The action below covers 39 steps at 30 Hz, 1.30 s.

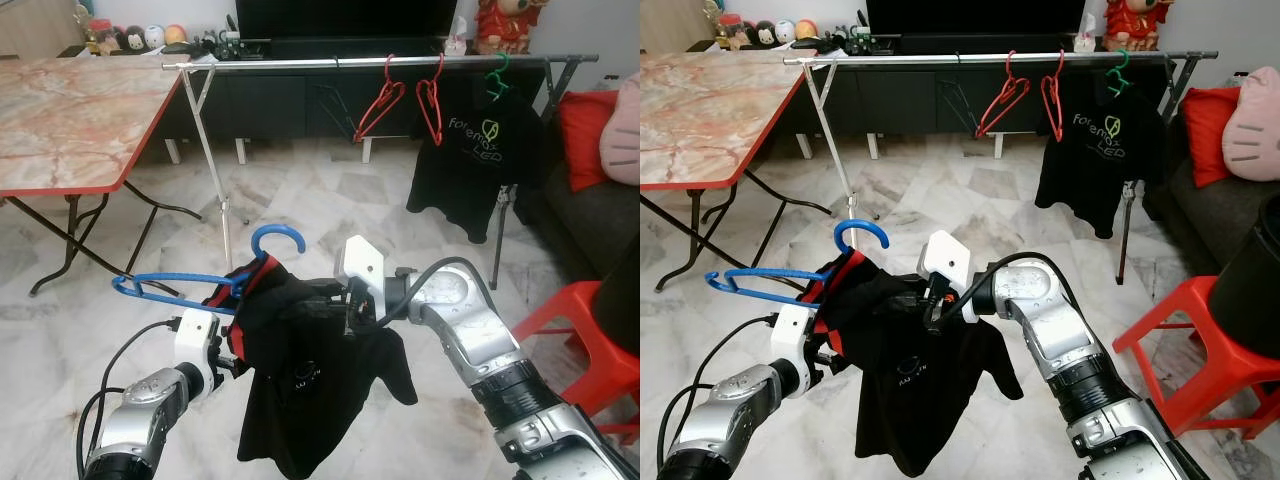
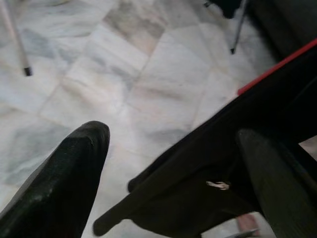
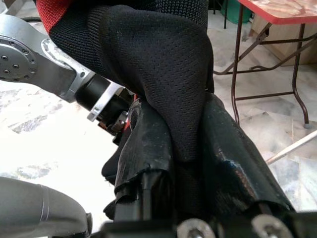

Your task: Hang hanger

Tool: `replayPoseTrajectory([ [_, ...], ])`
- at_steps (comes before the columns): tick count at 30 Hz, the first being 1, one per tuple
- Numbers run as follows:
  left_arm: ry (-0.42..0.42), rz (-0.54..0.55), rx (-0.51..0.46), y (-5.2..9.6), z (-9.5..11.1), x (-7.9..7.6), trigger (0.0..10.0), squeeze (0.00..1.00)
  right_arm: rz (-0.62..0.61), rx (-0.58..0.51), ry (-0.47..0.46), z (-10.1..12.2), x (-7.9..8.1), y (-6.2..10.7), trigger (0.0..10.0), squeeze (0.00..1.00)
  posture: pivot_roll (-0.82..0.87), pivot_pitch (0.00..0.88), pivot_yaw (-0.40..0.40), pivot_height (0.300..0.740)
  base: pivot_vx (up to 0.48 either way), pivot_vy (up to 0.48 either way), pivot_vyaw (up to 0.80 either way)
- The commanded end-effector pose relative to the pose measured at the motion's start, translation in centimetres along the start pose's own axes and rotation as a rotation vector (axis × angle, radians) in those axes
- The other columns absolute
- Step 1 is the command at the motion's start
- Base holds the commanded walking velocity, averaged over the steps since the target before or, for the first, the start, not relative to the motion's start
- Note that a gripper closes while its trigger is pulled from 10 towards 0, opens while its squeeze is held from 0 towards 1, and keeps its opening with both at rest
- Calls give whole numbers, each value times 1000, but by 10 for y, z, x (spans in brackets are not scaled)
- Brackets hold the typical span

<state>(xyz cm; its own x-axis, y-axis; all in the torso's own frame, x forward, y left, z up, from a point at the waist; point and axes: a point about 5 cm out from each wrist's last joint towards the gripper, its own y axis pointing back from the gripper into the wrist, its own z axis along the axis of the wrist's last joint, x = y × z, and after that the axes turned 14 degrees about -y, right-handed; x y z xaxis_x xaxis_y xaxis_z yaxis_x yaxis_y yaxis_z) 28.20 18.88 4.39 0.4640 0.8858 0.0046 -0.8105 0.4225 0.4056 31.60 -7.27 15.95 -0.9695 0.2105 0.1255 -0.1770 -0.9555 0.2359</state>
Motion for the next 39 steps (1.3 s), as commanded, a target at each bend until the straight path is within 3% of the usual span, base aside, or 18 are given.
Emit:
replayPoseTrajectory([
  [1, -30, -38, -13, 7, 1, 1, 10000, 0, 18, -21, 34, 8, 3, -1, 10000, 0, -61, 29, -4, 740, 0, 0, 0],
  [7, -100, -118, 29, 24, -7, 3, 10000, 0, 10, 3, 38, 4, 2, -1, 10000, 0, -53, 36, -8, 740, 0, 0, 0],
  [13, -121, -200, -1, 24, -1, -3, 10000, 0, 25, 1, 40, 5, 5, -6, 10000, 0, -48, 41, -9, 740, 0, 0, 0],
  [18, -119, -156, -20, 16, 6, -2, 10000, 0, 43, 4, 44, 5, 8, -8, 10000, 0, -52, 43, -10, 740, 0, 0, 0],
  [22, -118, -44, -26, 10, 10, 6, 10000, 0, 59, 14, 48, 4, 11, -8, 10000, 0, -58, 47, -11, 740, 0, 0, 0],
  [28, -104, 40, -40, 7, 13, 13, 10000, 0, 68, 21, 49, 2, 13, -9, 10000, 0, -59, 49, -13, 740, 0, 0, 0],
  [39, -104, 77, -35, 0, 14, 14, 10000, 0, 100, 20, 52, 3, 20, -15, 10000, 0, -64, 54, -13, 740, 0, 0, 0],
])
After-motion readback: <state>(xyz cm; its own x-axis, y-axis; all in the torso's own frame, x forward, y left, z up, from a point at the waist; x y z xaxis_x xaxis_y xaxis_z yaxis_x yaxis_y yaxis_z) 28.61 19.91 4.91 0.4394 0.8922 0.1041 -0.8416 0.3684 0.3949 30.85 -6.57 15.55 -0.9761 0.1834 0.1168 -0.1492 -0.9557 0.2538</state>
